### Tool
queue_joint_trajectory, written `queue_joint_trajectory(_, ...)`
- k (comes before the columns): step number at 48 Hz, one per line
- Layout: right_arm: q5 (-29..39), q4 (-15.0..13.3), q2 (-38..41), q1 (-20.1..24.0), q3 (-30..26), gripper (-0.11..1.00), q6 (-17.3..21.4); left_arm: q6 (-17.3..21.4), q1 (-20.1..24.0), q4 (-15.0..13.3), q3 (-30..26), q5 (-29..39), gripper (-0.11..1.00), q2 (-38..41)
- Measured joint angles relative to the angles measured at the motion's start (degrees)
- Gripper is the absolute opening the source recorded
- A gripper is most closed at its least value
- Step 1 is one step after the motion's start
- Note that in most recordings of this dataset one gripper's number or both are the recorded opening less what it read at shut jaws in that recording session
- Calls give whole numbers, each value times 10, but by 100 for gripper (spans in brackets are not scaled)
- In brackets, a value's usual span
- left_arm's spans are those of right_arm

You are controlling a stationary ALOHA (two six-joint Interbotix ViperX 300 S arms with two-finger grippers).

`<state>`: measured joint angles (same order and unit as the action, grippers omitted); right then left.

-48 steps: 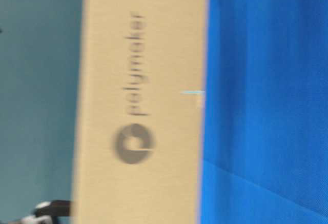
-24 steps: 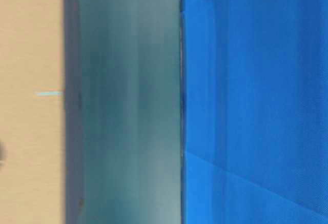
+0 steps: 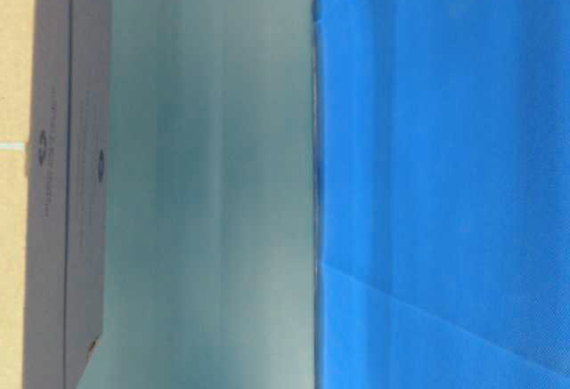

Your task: Lift up the cardboard box by clamping it between your arms.

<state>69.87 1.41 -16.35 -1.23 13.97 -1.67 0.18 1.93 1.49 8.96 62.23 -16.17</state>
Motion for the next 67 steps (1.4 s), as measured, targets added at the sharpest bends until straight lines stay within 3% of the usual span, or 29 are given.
queue_joint_trajectory(28,-14,-4,-2,-4,7,99,1,17,8,1,4,0,86,0)
queue_joint_trajectory(40,-90,-12,2,-8,80,99,1,35,12,4,91,-75,86,20)
queue_joint_trajectory(55,-242,-13,28,-11,200,99,1,36,16,4,174,-185,86,44)
queue_joint_trajectory(67,-314,-14,68,-18,237,99,1,40,21,4,214,-243,86,95)
